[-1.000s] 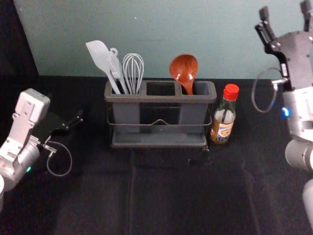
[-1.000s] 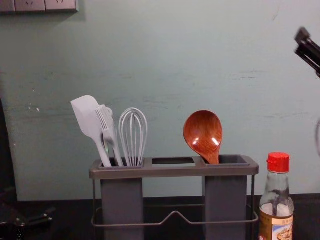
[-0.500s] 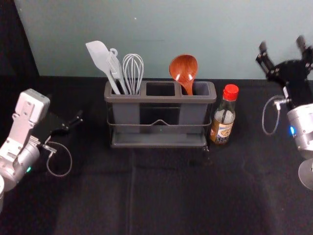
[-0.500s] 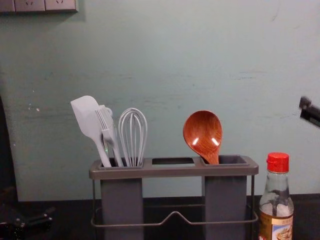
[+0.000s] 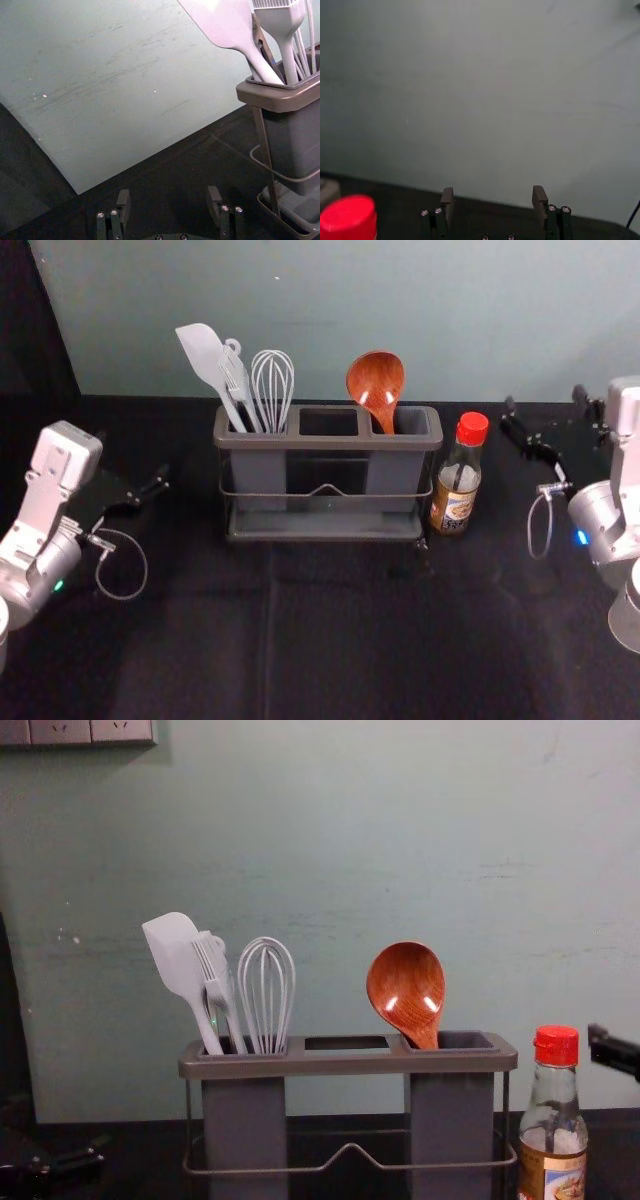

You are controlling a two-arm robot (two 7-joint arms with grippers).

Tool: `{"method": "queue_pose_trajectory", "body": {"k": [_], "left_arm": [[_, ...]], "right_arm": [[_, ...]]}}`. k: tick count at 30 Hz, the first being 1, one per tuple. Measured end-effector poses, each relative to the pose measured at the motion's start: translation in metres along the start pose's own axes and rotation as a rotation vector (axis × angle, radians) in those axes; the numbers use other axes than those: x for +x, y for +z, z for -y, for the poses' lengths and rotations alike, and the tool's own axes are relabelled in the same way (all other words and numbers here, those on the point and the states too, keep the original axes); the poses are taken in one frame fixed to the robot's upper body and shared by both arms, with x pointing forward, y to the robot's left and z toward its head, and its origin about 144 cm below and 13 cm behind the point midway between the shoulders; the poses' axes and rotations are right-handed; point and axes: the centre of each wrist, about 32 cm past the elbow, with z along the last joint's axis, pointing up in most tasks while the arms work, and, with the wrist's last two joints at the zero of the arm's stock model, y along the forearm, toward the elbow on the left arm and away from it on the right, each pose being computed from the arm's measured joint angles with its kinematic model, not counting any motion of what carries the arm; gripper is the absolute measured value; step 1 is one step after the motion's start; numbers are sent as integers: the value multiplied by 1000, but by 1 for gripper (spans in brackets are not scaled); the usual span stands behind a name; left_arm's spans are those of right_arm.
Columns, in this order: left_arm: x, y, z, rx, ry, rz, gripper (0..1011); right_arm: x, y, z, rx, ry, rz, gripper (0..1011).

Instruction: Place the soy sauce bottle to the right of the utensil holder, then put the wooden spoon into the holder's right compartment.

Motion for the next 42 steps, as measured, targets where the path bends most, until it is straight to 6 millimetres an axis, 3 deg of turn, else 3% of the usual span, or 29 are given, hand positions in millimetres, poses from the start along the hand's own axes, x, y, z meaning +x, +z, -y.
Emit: {"method": "queue_pose_trajectory", "body": {"k": [8, 24, 42], "left_arm": [[0, 0, 0, 0, 0, 0, 1005], [0, 0, 0, 0, 0, 0, 1005], [0, 0, 0, 0, 0, 0, 1005]], "right_arm": [[3, -8, 3, -52, 38, 49, 1002], [32, -11, 2, -57, 169, 222, 1002], [22, -27, 5, -76, 71, 187, 1002]]}}
